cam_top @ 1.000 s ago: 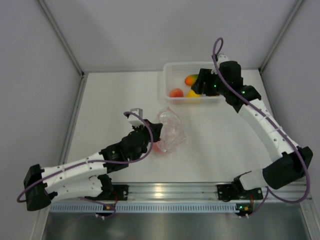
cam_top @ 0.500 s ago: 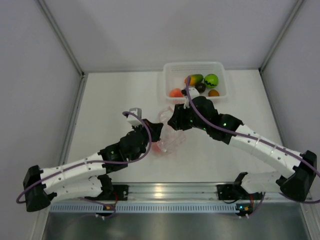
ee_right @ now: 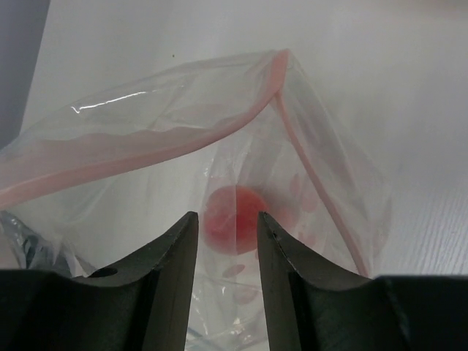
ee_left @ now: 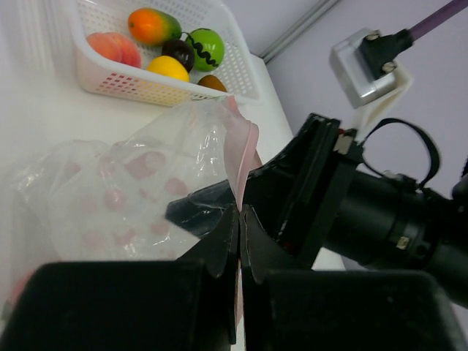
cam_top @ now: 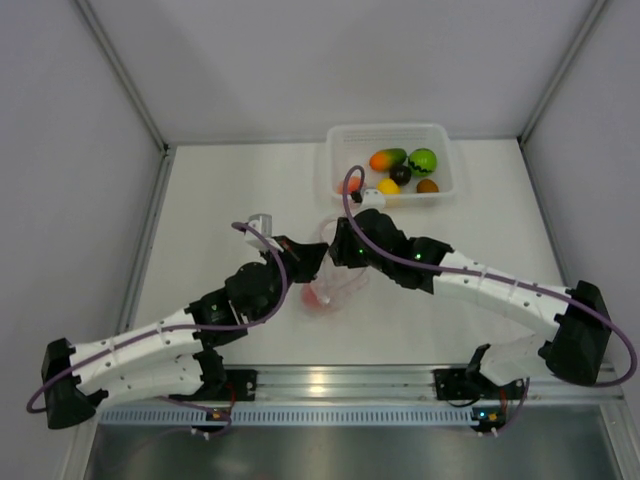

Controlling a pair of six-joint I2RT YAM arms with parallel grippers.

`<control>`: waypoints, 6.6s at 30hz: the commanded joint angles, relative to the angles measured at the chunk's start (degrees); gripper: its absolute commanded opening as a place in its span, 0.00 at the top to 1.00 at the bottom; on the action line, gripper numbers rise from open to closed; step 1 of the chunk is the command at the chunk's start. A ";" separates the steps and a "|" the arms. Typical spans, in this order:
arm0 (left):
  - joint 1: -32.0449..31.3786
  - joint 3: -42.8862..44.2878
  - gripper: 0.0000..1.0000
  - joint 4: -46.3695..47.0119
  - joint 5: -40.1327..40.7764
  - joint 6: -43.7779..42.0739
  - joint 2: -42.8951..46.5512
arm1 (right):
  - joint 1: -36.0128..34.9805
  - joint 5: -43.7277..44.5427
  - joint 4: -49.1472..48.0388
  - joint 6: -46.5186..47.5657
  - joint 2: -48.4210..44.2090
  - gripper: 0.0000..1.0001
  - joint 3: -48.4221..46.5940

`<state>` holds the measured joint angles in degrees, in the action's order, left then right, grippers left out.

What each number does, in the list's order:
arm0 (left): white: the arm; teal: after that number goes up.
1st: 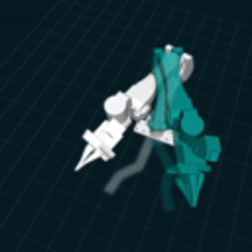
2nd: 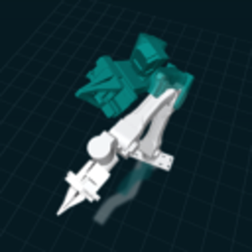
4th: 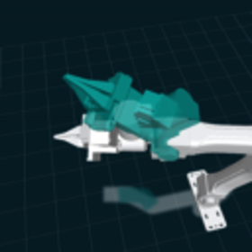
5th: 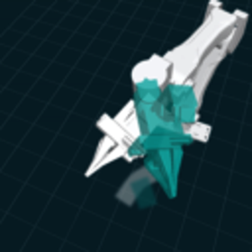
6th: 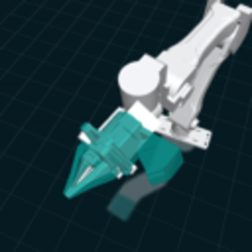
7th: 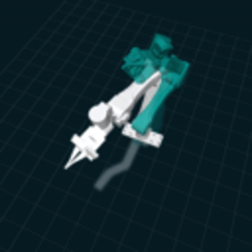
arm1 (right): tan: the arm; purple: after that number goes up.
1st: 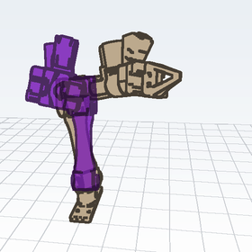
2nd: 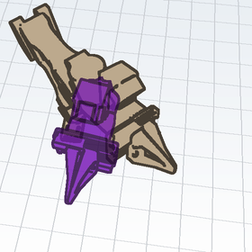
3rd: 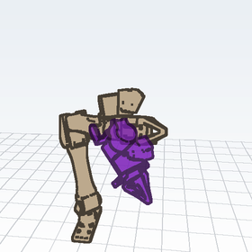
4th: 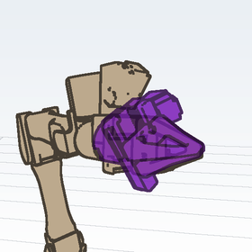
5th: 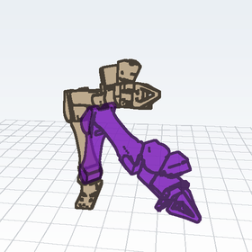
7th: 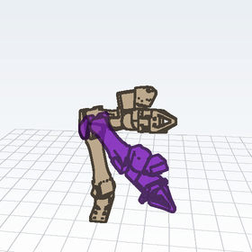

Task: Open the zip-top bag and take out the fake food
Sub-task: Adjust the zipper food storage bag at the center of the board.

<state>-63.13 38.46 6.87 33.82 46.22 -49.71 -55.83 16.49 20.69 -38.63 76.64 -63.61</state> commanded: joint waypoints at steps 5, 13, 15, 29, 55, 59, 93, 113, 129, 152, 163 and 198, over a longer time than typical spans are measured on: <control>0.12 0.56 1.00 11.49 -5.25 5.28 -3.28 | -2.70 3.72 -4.87 -3.55 1.76 0.62 0.95; -0.32 1.71 1.00 18.52 -6.84 9.24 -8.38 | -2.88 5.39 -5.66 -6.72 -2.81 0.62 6.65; -0.76 1.97 1.00 19.67 -5.97 9.50 -8.56 | -2.96 6.09 -6.10 -8.38 -4.56 0.63 8.32; -3.57 3.81 1.00 24.41 -7.01 11.26 -12.86 | -2.44 7.77 -7.59 -10.67 -8.52 0.69 9.65; -5.33 -3.65 1.00 28.11 -1.74 15.39 -15.67 | 5.82 14.18 12.61 -1.45 -8.53 0.71 9.30; -5.33 -2.25 1.00 28.11 -2.18 13.82 -16.91 | 5.74 10.77 16.92 2.76 -7.48 0.71 6.58; -8.58 5.05 1.00 28.02 -2.26 1.95 -17.25 | 7.76 -5.23 21.26 5.67 -13.45 0.73 12.28; -11.92 0.66 1.00 30.74 -2.89 0.01 -17.35 | 5.21 -18.87 21.48 8.57 -9.23 0.70 14.49; -12.54 -0.49 1.00 30.65 4.59 -5.96 -17.61 | 4.24 -25.19 25.54 11.73 -9.59 0.58 14.84; 6.79 9.89 1.00 31.80 -29.58 -22.04 -17.26 | 10.38 -1.55 13.25 2.07 8.61 0.72 -11.00; 10.66 1.45 1.00 35.83 -36.99 -25.39 -14.18 | 15.85 -2.16 6.92 -3.29 11.07 0.73 -10.40; 5.92 -6.11 1.00 48.32 -26.09 -11.23 -22.89 | 10.57 -4.97 16.39 5.66 5.71 0.64 2.88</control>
<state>-56.95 32.38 50.41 7.05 34.63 -73.03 -44.66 14.24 31.86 -37.12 83.05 -57.52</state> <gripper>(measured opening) 0.020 0.350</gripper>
